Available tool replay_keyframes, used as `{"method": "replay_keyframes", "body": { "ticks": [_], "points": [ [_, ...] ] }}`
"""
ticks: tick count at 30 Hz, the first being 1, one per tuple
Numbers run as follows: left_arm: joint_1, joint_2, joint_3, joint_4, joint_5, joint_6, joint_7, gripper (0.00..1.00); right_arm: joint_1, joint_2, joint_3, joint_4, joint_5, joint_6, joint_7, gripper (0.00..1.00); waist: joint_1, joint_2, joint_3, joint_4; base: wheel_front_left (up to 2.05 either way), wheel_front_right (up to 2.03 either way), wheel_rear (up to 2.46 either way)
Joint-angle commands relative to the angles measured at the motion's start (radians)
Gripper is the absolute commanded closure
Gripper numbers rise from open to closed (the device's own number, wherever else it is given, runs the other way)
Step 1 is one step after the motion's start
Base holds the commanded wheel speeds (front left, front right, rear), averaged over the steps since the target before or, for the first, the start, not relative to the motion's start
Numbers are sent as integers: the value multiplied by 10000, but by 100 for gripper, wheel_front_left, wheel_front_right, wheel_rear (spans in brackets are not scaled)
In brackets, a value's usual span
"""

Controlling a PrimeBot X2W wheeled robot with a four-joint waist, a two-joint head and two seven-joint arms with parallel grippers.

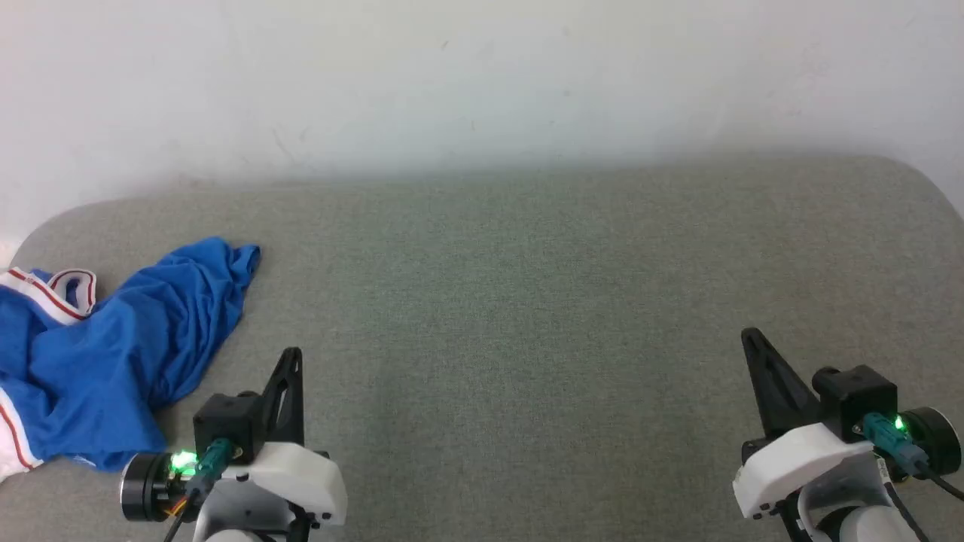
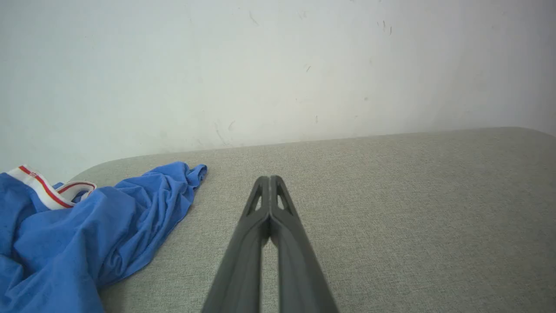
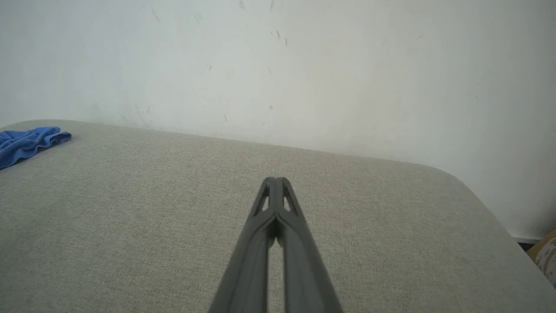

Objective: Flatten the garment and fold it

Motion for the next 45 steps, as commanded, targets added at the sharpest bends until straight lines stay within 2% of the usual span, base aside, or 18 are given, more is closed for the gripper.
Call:
{"method": "replay_keyframes", "body": {
  "ticks": [1, 5, 6, 31, 45],
  "points": [
    [-121, -53, 39, 18, 62, -16, -1, 100, -68, 40, -5, -60, -78, -21, 7, 100, 0, 0, 0, 0, 0, 0, 0],
    [-121, -53, 39, 18, 62, -16, -1, 100, -68, 40, -5, -60, -78, -21, 7, 100, 0, 0, 0, 0, 0, 0, 0],
    [0, 0, 0, 0, 0, 0, 0, 0, 0, 0, 0, 0, 0, 0, 0, 0, 0, 0, 0, 0, 0, 0, 0],
    [102, -6, -44, 81, -457, 79, -441, 0, -17, -1, -663, 287, 414, -4, -440, 0, 0, 0, 55, -3, 0, 0, 0],
    [148, -12, -71, 96, -781, 213, -734, 0, 15, 4, -926, 239, 266, -6, -732, 0, 0, 0, 72, 350, 0, 0, 0]
  ]
}}
